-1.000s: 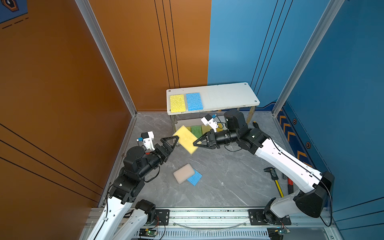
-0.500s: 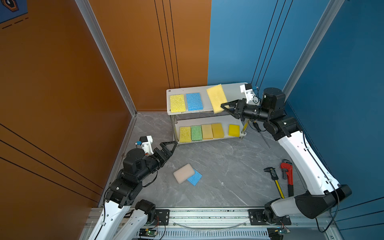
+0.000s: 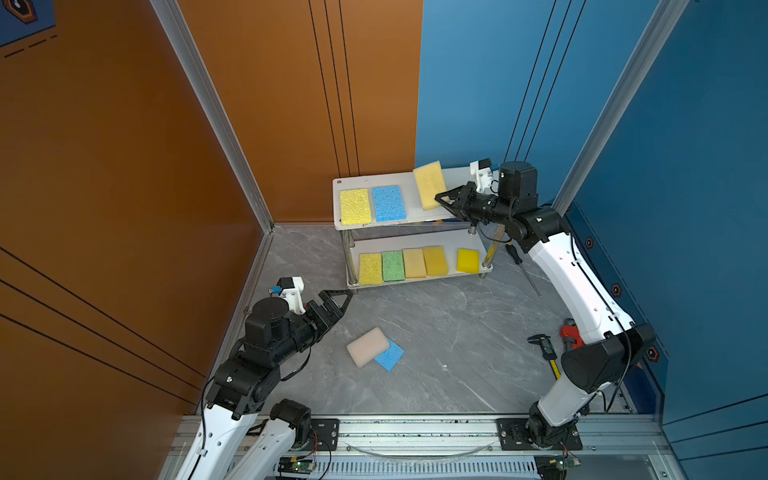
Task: Place and organize the cleaning sponges onto the shelf
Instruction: 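Carry the pale yellow sponge up to the shelf top with the right gripper, then lower the pale yellow sponge onto the shelf top beside the blue sponge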
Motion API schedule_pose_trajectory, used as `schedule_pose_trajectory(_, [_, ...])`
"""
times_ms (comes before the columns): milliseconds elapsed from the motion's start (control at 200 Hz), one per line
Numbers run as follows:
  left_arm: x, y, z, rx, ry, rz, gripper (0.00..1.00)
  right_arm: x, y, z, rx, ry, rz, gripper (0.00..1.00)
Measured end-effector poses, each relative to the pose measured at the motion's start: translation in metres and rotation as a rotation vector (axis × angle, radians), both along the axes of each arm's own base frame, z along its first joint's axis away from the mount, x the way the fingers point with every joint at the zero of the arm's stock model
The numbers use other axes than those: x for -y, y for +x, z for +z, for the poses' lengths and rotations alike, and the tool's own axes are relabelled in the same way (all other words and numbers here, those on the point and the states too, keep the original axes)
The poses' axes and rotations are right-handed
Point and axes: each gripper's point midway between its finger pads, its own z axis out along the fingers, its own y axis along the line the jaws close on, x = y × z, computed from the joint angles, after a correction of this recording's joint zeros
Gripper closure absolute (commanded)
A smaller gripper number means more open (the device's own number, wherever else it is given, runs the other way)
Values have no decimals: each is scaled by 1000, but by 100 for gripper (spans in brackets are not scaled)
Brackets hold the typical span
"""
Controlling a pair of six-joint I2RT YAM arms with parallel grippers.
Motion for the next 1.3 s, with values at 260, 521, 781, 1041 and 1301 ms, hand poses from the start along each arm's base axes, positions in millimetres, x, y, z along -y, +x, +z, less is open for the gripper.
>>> schedule_pose_trajectory(260, [-3, -7, -5, -22, 7, 1, 2, -16, 11, -18, -35, -21, 8, 86])
schedule_pose_trajectory(521, [-4, -9, -7, -31, 10, 2, 2, -24, 12, -16, -31, -19, 16, 82])
schedule_pose_trajectory(781, [-8, -8, -6, -26, 8, 20, 2, -24, 14, -18, -41, -19, -2, 74])
schedule_pose_trajectory(1041, [-11, -7, -9, -30, 9, 35, 2, -27, 16, -23, -59, -16, -3, 60])
schedule_pose_trajectory(1301, [-14, -5, -9, -32, 7, 49, 2, -27, 15, -24, -61, -20, 1, 49])
